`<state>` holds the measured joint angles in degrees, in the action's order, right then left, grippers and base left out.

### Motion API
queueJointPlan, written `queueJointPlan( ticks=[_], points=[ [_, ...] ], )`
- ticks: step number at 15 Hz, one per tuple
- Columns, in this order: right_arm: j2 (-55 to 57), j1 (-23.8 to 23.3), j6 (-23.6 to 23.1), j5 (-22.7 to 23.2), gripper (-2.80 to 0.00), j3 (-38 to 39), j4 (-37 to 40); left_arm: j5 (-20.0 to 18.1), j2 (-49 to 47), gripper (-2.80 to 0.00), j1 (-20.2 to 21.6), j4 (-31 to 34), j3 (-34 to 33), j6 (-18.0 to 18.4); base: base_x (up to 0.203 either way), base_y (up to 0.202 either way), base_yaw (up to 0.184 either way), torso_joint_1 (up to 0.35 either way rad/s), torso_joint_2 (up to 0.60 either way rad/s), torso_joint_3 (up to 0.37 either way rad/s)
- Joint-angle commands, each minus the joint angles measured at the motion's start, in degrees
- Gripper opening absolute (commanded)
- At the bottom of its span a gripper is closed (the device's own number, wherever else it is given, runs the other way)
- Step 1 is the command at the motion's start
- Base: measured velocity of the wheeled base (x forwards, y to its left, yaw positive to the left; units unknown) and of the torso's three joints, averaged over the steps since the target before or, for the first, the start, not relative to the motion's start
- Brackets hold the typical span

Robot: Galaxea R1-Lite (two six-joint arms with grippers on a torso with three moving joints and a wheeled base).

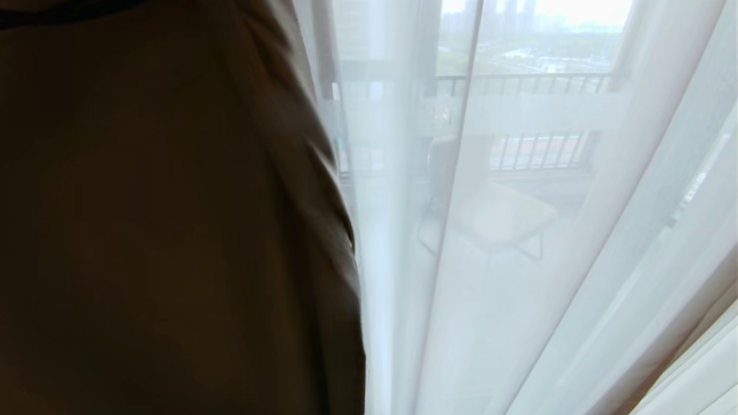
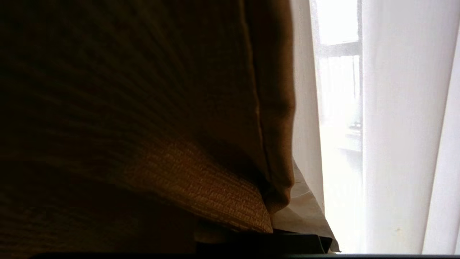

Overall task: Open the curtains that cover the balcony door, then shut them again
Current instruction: Close the outer curtains on both sides

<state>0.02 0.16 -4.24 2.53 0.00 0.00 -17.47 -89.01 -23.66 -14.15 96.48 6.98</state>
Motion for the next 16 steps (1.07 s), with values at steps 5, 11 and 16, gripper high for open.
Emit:
queueJointPlan(
  ticks=[5, 11, 16],
  points=[
    [-0.02, 0.02, -0.06, 0.02, -2.80, 0.00, 0.00, 2.23, 6.21, -2.80, 11.30, -0.14, -2.71, -0.38, 0.000, 0.000, 0.000, 0.000, 0.00, 0.000],
    [-0.02, 0.02, -0.06, 0.02, -2.80, 0.00, 0.00, 2.24, 14.54, -2.80, 27.28, -0.40, -11.84, -4.86, 0.000, 0.000, 0.000, 0.000, 0.00, 0.000],
    [-0.02, 0.02, -0.06, 0.02, -2.80, 0.00, 0.00, 1.99, 17.88, -2.80, 34.20, -0.52, -16.49, -6.37, 0.000, 0.000, 0.000, 0.000, 0.00, 0.000]
  ],
)
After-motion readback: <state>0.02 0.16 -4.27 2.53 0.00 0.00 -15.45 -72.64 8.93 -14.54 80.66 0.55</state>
